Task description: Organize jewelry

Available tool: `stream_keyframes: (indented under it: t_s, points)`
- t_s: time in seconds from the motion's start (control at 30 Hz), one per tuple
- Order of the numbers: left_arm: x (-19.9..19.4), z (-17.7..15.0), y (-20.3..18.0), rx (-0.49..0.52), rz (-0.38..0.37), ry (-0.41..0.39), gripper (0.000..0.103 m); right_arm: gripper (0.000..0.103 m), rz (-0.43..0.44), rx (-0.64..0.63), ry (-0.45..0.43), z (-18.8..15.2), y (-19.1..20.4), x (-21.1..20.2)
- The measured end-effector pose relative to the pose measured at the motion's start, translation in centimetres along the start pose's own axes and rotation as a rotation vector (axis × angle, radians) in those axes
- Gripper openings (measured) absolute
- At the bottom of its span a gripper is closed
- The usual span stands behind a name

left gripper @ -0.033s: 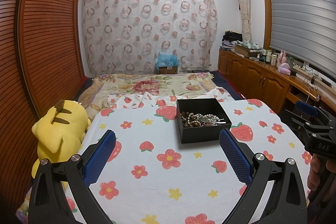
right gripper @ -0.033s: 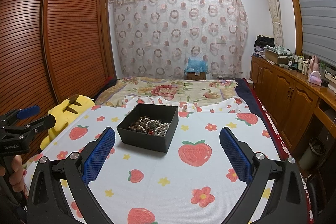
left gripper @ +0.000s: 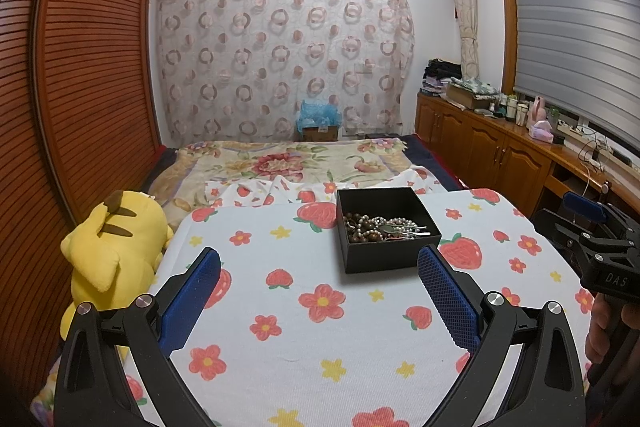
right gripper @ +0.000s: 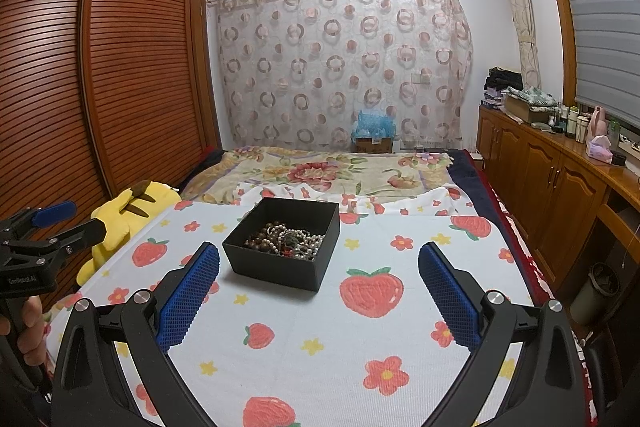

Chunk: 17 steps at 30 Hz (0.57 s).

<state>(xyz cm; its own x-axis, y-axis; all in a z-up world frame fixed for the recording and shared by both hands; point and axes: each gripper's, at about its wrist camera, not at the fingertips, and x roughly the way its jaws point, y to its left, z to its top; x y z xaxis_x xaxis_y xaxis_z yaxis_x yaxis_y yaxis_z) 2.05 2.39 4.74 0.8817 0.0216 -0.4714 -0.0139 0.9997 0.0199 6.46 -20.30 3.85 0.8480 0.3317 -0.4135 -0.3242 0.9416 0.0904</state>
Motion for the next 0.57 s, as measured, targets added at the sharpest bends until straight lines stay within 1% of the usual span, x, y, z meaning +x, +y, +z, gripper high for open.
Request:
stream_keyframes:
  t_s: [0.57]
  points:
    - [-0.19, -0.04, -0.23, -0.001, -0.001, 0.000, 0.095, 0.100, 0.000, 0.001, 0.001, 0.00, 0.02, 0.05]
